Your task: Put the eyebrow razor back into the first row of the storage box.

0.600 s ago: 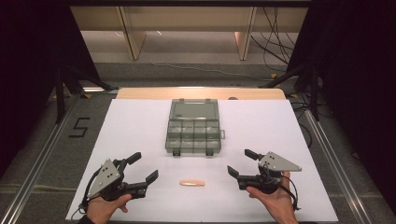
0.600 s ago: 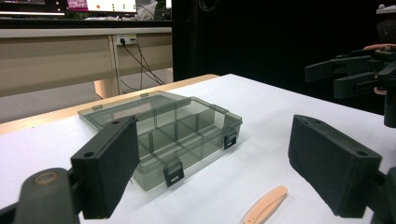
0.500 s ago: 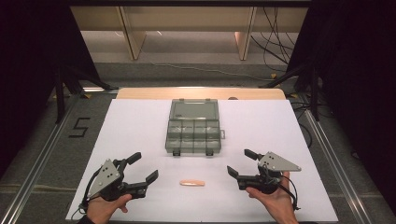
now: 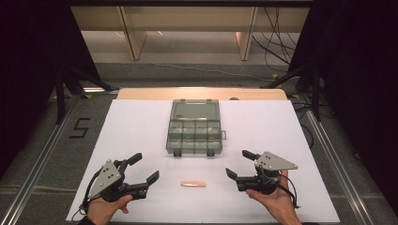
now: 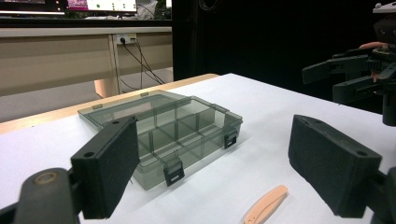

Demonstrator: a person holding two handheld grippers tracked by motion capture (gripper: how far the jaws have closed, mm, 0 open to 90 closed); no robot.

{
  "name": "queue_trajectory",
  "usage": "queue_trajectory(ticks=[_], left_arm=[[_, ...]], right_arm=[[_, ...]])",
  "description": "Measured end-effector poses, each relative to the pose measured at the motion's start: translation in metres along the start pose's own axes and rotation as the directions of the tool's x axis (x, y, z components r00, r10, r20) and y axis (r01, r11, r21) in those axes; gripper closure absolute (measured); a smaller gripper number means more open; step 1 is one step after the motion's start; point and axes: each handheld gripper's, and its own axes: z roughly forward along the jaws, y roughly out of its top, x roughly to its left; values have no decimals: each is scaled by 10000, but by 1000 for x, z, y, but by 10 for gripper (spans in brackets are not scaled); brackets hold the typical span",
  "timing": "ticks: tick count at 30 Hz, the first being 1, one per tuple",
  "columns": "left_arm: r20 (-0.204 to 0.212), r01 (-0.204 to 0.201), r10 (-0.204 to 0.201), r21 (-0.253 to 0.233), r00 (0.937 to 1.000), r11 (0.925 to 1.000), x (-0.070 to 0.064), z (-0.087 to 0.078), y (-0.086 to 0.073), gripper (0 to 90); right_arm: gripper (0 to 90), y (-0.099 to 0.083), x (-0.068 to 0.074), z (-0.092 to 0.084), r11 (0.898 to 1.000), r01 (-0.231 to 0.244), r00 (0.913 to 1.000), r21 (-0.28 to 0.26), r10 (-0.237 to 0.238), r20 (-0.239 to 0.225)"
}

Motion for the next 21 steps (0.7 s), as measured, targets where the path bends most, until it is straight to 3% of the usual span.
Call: queue_trajectory(ticks=[4, 6, 7, 9, 11, 14, 15, 21], left_arm=[[2, 46, -46, -10, 10000, 10000, 0, 0, 0, 163], [-6, 43, -43, -11, 10000, 10000, 0, 0, 0, 163], [-9, 37, -37, -5, 10000, 10000, 0, 0, 0, 163], [-16, -13, 13, 29, 10000, 10000, 0, 0, 0, 163], [-29, -11, 11, 33, 10000, 10000, 1, 0, -1, 163], [-35, 22, -22, 9, 10000, 10000, 0, 0, -1, 163], [-37, 0, 0, 24, 10000, 10000, 1, 0, -1, 163], [-31, 34, -34, 6, 10000, 10000, 1, 0, -1, 163]], right_arm=[[166, 5, 1, 4, 9989, 428, 9989, 185, -425, -199], [168, 7, 2, 6, 9970, 638, 9976, 436, -625, -304], [179, 10, 3, 9, 9921, 992, 9943, 764, -958, -467], [180, 11, 4, 11, 9906, 1074, 9932, 852, -1029, -551], [185, 14, 5, 16, 9803, 1518, 9865, 1265, -1423, -807], [190, 16, 6, 20, 9733, 1748, 9815, 1489, -1603, -1045], [198, 18, 7, 23, 9659, 1964, 9769, 1686, -1780, -1183], [214, 22, 9, 32, 9493, 2389, 9660, 2045, -2109, -1497]])
